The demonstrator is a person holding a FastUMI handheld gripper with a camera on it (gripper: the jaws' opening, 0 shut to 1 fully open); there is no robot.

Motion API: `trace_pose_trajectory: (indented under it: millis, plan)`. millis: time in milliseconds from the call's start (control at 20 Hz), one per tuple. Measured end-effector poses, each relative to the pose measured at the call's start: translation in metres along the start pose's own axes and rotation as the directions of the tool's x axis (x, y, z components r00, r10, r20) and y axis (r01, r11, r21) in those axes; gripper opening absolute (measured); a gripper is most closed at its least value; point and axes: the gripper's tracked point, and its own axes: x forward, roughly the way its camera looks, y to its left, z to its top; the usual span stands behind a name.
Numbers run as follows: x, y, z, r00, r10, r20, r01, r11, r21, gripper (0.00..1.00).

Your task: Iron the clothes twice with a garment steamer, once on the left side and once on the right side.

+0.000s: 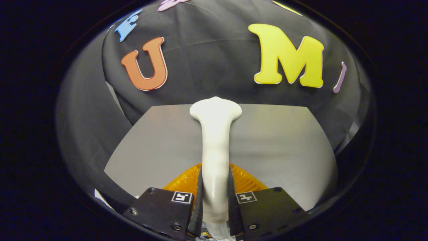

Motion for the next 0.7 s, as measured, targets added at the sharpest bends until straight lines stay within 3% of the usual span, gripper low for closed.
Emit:
trace_pose_trajectory:
  millis: [400, 700]
  plan:
    - [-0.023, 0.006, -0.007, 0.991, 0.121, 0.053, -0.125, 0.99, 0.069, 0.31]
    - [-0.094, 0.008, 0.015, 0.955, 0.193, 0.226, -0.209, 0.977, 0.048, 0.3]
